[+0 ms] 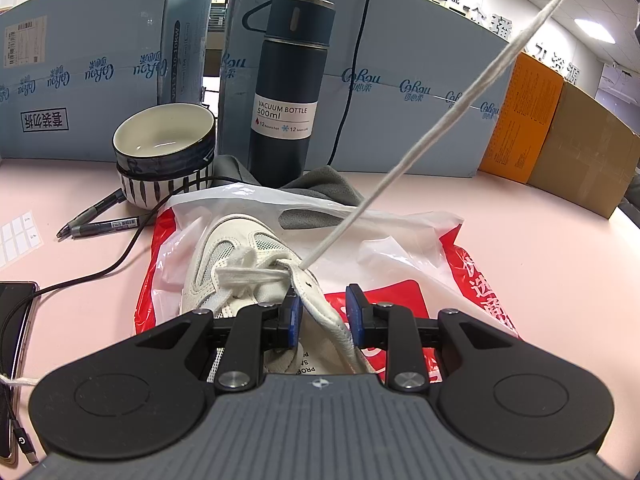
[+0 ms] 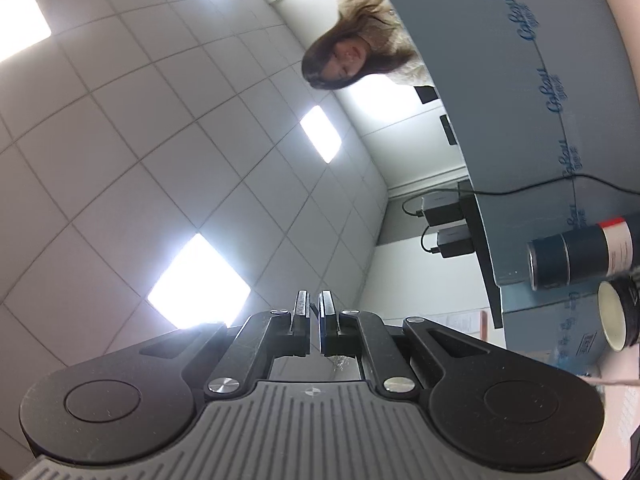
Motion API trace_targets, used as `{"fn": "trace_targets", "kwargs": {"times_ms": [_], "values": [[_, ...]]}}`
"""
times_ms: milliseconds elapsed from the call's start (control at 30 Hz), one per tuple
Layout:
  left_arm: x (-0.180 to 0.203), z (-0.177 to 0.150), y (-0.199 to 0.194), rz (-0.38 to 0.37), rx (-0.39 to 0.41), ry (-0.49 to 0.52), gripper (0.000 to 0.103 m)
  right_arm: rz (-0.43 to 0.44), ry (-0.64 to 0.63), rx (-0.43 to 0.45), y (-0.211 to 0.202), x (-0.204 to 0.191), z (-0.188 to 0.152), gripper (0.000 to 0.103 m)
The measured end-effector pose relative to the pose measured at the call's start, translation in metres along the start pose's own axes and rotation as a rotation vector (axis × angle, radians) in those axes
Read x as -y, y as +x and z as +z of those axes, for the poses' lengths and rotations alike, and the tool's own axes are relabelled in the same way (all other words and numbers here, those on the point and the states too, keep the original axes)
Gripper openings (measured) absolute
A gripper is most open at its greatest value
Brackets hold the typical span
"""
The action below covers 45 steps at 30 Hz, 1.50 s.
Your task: Lace up shoes with both hands
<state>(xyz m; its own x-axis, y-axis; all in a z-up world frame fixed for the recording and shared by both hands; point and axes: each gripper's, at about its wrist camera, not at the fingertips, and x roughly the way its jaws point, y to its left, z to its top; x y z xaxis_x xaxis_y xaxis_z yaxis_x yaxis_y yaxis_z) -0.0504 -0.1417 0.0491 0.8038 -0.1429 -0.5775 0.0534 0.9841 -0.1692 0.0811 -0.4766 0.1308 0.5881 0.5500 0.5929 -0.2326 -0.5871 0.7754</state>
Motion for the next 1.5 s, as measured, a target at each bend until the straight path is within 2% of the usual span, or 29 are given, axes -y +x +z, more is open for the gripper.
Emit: {"fn": "trace_targets", "kwargs": {"times_ms": [467, 600, 633, 700, 733, 767, 800, 833, 867, 967, 1067, 1167, 1267, 1333, 1400, 1500], "values": [[-0.001, 0.001, 0.0, -0.002, -0.002, 0.001, 0.023, 0.032, -0.011, 0.026, -0.003, -0.01, 0.003, 0.005], [-0.001, 0.001, 0.0, -0.005, -0.004, -0.001, 0.023, -0.015, -0.041, 0.054, -0.007, -0.01, 0.009, 0.005], [-0.001, 0.002, 0.0, -0.011, -0.005, 0.002, 0.023, -0.049, -0.063, 0.066, -0.009, -0.011, 0.011, 0.005], [-0.002, 0.003, -0.003, -0.035, -0.005, 0.013, 0.031, -0.197, -0.182, 0.079, -0.011, -0.018, 0.013, 0.007], [-0.002, 0.003, -0.006, -0.046, 0.007, 0.021, 0.039, -0.278, -0.249, 0.083, -0.012, -0.022, 0.013, 0.01], [-0.002, 0.003, -0.009, -0.055, 0.018, 0.028, 0.043, -0.393, -0.348, 0.084, -0.01, -0.028, 0.012, 0.017], [-0.002, 0.002, -0.012, -0.061, 0.029, 0.034, 0.043, -0.51, -0.457, 0.081, -0.007, -0.033, 0.009, 0.041], [-0.002, 0.002, -0.016, -0.072, 0.037, 0.036, 0.043, -0.592, -0.536, 0.077, -0.005, -0.035, 0.005, 0.054], [-0.002, 0.002, -0.02, -0.086, 0.045, 0.037, 0.043, -0.637, -0.583, 0.064, -0.003, -0.034, 0.002, 0.054], [-0.005, 0.001, -0.034, -0.121, 0.068, 0.059, 0.043, -0.722, -0.677, -0.017, 0.006, -0.023, -0.009, 0.054], [-0.013, 0.001, -0.054, -0.141, 0.101, 0.084, 0.048, -0.804, -0.741, -0.169, 0.022, -0.003, -0.025, 0.054], [-0.033, -0.001, -0.075, -0.093, 0.137, 0.087, 0.057, -0.846, -0.756, -0.341, 0.034, 0.026, -0.047, 0.054], [-0.058, -0.002, -0.084, -0.006, 0.118, 0.116, 0.058, -0.879, -0.75, -0.486, 0.04, 0.054, -0.066, 0.054], [-0.068, -0.003, -0.08, 0.062, 0.077, 0.193, 0.058, -0.9, -0.754, -0.577, 0.043, 0.072, -0.08, 0.054], [-0.07, -0.005, -0.07, 0.103, 0.045, 0.311, 0.058, -0.918, -0.775, -0.652, 0.045, 0.089, -0.093, 0.054], [-0.064, -0.007, -0.052, 0.101, 0.001, 0.467, 0.057, -0.949, -0.759, -0.696, 0.045, 0.111, -0.1, 0.053]]}}
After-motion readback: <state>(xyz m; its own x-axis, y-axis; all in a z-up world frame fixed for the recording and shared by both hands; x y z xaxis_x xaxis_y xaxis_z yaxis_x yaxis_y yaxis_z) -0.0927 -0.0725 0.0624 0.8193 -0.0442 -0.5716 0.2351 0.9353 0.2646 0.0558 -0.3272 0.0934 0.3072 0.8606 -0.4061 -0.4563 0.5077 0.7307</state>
